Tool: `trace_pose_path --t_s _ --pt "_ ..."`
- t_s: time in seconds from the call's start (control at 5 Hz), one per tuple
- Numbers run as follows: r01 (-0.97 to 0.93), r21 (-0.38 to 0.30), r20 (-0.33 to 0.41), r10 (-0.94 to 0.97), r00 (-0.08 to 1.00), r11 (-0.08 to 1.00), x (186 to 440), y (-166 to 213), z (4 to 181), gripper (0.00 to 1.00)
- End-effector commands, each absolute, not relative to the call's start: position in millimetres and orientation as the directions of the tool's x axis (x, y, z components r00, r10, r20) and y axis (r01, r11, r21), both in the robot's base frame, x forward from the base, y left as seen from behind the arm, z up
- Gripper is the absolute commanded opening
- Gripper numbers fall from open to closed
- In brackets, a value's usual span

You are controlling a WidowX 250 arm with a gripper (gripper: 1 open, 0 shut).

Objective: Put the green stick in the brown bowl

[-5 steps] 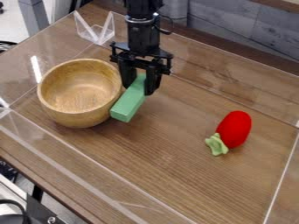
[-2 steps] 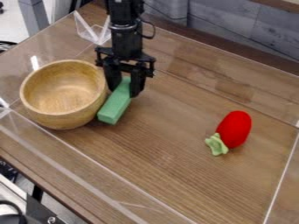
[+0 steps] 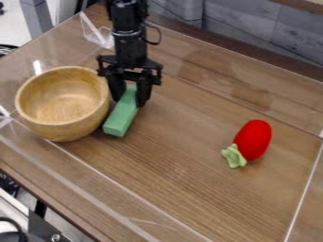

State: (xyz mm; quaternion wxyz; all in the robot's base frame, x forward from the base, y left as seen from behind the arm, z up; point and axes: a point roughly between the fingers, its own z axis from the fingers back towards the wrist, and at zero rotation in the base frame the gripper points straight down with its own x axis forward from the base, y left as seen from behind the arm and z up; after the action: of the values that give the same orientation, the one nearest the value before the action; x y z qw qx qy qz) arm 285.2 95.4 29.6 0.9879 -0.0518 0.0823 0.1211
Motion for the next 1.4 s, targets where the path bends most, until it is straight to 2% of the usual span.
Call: trace_pose_path --t_s 0.0,0.2,0.6,1.0,1.2 --pt "-0.27 -0.082 -0.153 0.255 0.955 0.959 283 100 38.6 0.0" --pt "-0.277 -0.087 -0.154 0.262 0.953 0.957 280 95 40.3 0.0" --pt "-0.171 -0.094 -0.157 0.155 0.975 0.981 281 109 48.6 0.0" --pt "-0.104 -0.099 -0.161 0.087 0.983 0.99 280 107 37.3 0.0" --pt "-0.165 -0.102 -0.164 0.147 0.975 0.981 277 106 55.0 0.0"
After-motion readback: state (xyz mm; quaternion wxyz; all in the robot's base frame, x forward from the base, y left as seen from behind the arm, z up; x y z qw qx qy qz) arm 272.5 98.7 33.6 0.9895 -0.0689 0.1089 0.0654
